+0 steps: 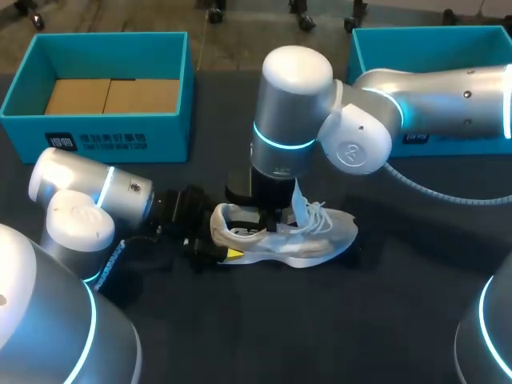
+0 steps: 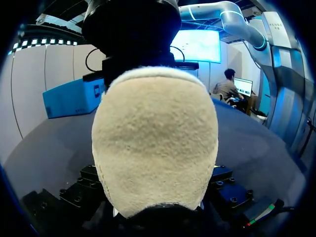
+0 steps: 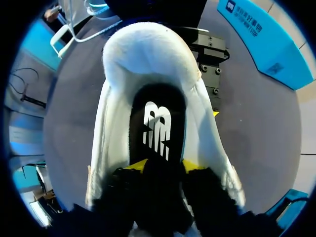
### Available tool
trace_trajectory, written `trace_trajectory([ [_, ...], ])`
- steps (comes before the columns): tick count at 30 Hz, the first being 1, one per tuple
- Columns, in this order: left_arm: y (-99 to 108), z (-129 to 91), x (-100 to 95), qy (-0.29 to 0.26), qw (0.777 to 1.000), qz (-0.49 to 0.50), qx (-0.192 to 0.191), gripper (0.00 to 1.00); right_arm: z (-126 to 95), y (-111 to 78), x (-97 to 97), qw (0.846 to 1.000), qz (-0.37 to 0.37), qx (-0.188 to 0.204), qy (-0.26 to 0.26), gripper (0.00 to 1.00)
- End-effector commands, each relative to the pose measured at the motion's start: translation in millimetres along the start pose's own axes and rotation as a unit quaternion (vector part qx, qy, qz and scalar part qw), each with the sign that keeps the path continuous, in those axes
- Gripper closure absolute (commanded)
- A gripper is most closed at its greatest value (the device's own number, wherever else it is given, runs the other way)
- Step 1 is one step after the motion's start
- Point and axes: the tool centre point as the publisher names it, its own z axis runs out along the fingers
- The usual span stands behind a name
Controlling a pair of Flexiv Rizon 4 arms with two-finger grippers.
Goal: Take the shoe out of the shoebox, open the shoe tongue, remove and reinsert the insole, then place the shoe into the shoebox
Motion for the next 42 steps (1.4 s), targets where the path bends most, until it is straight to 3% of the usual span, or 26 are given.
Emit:
trace_trajectory([
  [1, -0.3, 0.3, 0.3, 0.000, 1.000, 0.001, 0.000, 1.00, 20.1, 3.7, 2.9, 1.000, 0.013, -0.007, -0.001, 1.00],
  [11, -0.3, 0.3, 0.3, 0.000, 1.000, 0.001, 0.000, 1.00, 7.9, -9.8, 13.4, 0.999, 0.038, 0.003, -0.004, 1.00],
  [20, -0.3, 0.3, 0.3, 0.000, 1.000, 0.001, 0.000, 1.00, -25.8, -24.8, 20.5, 0.998, 0.061, -0.004, -0.022, 1.00],
  [26, -0.3, 0.3, 0.3, 0.000, 1.000, 0.001, 0.000, 1.00, -47.6, -31.5, 14.9, 0.998, 0.054, -0.021, -0.027, 1.00],
  [35, -0.3, 0.3, 0.3, 0.000, 1.000, 0.001, 0.000, 1.00, -68.8, -29.8, 2.9, 0.999, 0.026, -0.042, -0.019, 1.00],
  [42, -0.3, 0.3, 0.3, 0.000, 1.000, 0.001, 0.000, 1.00, -84.3, -16.2, -6.4, 0.998, -0.013, -0.063, -0.005, 1.00],
])
